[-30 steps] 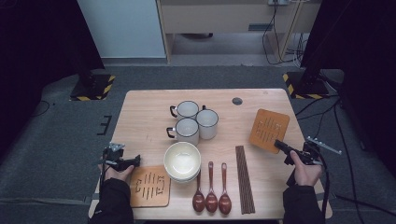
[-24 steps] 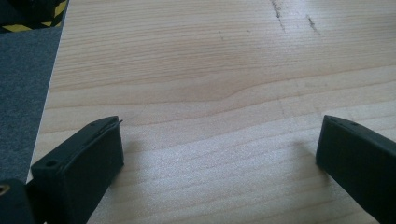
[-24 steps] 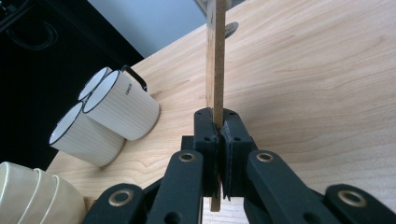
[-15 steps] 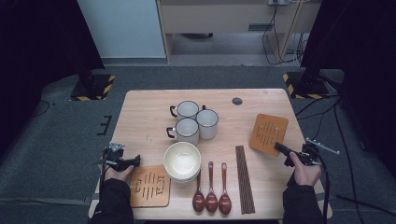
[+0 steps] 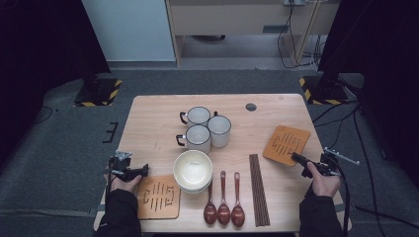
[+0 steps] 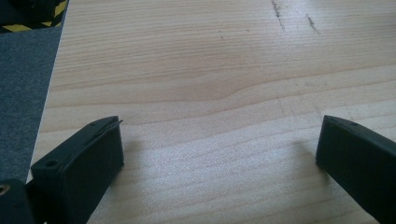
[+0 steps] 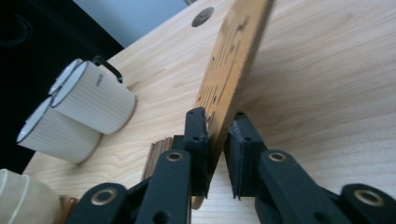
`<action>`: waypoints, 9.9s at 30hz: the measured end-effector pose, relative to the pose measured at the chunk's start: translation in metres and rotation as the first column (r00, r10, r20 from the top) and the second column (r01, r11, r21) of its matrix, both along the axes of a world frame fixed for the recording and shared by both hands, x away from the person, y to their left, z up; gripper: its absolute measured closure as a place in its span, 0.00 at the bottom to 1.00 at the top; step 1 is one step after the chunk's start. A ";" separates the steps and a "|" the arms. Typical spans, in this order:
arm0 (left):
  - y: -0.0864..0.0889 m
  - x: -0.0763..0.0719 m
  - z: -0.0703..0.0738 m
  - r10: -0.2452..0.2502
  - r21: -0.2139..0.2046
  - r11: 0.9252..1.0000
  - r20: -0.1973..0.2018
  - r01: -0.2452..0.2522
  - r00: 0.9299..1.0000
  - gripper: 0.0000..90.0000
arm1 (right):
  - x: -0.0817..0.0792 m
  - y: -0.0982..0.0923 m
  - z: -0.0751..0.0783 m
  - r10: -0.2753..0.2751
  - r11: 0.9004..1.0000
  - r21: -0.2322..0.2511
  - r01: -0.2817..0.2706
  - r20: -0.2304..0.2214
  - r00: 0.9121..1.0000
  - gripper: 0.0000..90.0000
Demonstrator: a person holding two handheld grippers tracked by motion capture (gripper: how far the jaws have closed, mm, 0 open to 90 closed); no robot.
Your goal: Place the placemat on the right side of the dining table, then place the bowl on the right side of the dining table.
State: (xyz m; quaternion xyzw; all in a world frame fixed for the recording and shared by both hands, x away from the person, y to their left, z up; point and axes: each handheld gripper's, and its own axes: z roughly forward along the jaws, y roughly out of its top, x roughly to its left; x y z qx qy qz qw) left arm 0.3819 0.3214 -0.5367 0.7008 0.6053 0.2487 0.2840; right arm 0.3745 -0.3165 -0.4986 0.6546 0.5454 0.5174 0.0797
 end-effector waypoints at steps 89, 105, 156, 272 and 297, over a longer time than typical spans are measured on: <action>0.000 0.000 0.000 -0.001 0.000 1.000 0.000 0.001 1.000 0.00 | 0.035 0.015 -0.028 -0.096 0.845 -0.534 0.026 -0.103 0.990 0.36; 0.000 0.000 0.000 -0.001 0.000 1.000 0.000 0.001 1.000 0.00 | 0.037 0.019 -0.031 -0.152 0.831 -0.551 0.072 -0.100 0.983 0.37; 0.000 0.000 0.000 -0.001 -0.001 1.000 0.000 0.001 1.000 0.00 | 0.041 0.012 -0.033 -0.097 0.833 -0.553 0.024 -0.103 0.990 0.27; 0.004 -0.020 0.042 -0.062 -0.141 0.986 0.192 0.090 0.979 0.44 | 0.033 0.025 0.043 0.295 0.828 -0.532 -0.175 0.149 0.944 0.39; -0.025 -0.029 0.077 -0.178 -0.170 0.956 0.316 0.240 0.932 0.48 | 0.024 0.069 0.079 0.413 0.821 -0.511 -0.255 0.223 0.883 0.39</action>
